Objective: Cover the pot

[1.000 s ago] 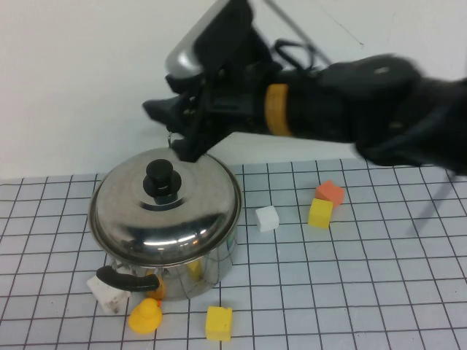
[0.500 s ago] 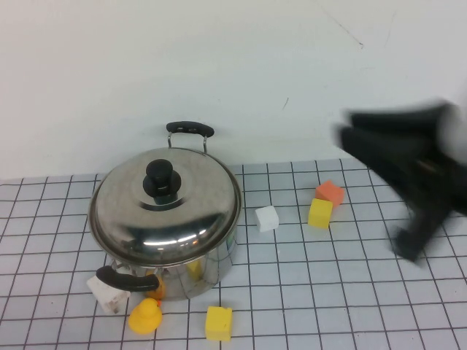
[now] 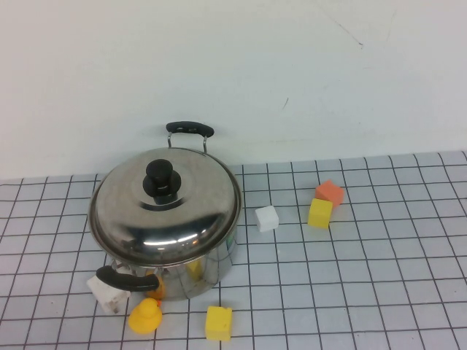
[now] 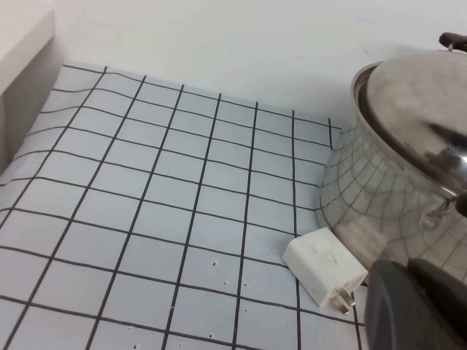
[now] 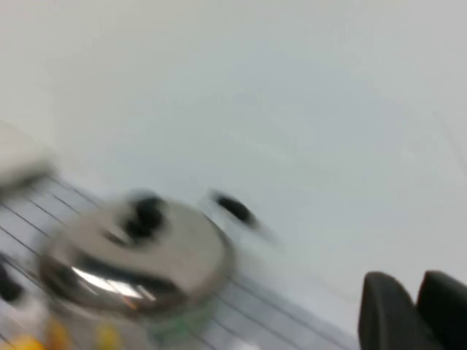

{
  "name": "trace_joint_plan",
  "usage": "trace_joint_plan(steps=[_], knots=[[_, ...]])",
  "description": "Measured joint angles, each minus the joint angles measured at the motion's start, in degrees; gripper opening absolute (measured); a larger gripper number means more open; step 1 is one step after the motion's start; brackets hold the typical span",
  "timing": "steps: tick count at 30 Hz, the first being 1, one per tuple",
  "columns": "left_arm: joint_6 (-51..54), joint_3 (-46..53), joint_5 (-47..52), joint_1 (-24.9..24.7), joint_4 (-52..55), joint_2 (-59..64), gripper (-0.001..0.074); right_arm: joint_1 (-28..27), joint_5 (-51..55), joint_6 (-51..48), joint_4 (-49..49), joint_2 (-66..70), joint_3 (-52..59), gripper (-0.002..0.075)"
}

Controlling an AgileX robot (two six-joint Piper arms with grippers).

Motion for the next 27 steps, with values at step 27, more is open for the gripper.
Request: trace_joint_plan(steps=[27], knots=[[0.00,0.00,0.00,0.00,0.00,0.00,-0.0003,-44.13,13.98,-79.27,76.50,-37.37,26.51,0.0093]])
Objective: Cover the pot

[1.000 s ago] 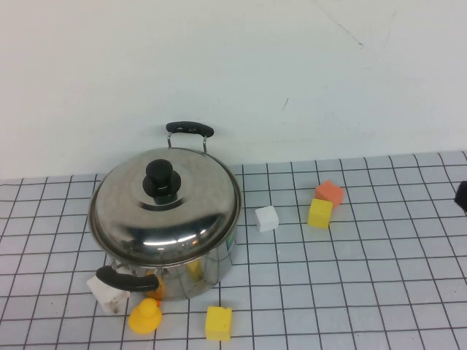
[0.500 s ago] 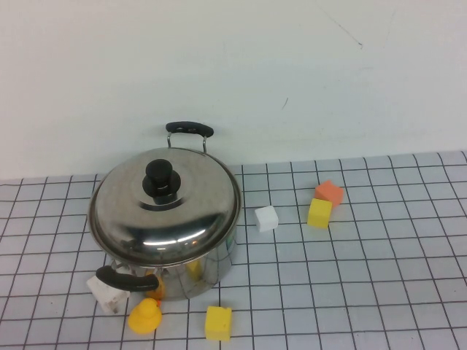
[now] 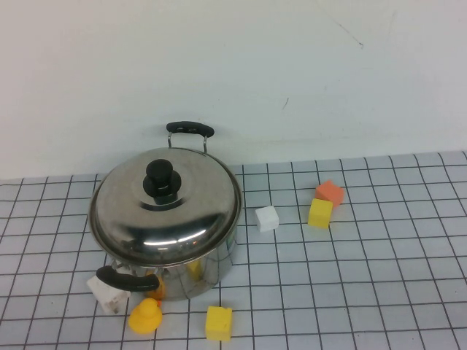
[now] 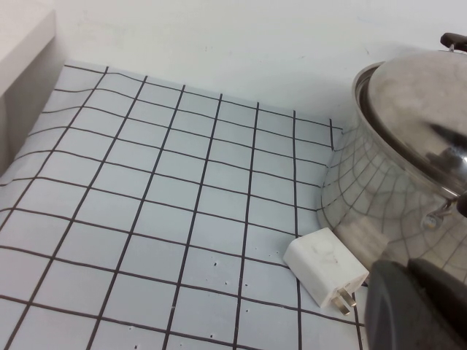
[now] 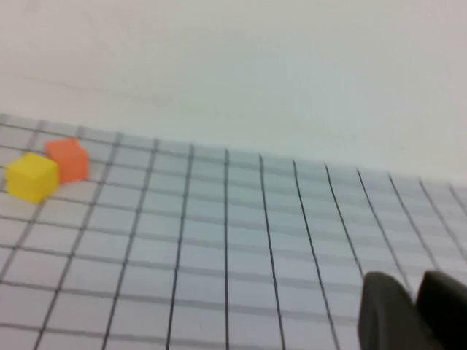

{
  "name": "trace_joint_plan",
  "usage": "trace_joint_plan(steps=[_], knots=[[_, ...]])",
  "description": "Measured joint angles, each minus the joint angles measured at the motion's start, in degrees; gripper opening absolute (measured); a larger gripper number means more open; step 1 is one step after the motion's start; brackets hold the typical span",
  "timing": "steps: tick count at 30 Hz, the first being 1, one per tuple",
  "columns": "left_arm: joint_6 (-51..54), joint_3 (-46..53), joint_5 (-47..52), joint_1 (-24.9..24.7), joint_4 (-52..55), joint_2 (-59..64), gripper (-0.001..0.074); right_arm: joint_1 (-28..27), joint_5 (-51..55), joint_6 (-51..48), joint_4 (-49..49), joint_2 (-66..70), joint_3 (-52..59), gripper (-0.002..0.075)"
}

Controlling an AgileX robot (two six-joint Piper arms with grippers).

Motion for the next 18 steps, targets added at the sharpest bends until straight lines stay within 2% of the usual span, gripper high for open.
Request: trace_joint_plan(steps=[5,18], knots=[[0.00,0.00,0.00,0.00,0.00,0.00,-0.0003,-1.84,1.61,4.92,-0.82,-1.43,4.04,0.0093],[0.00,0.00,0.00,0.00,0.00,0.00,-0.0003,0.89,3.35,6.67,-4.26,-1.43,3.87,0.0093]])
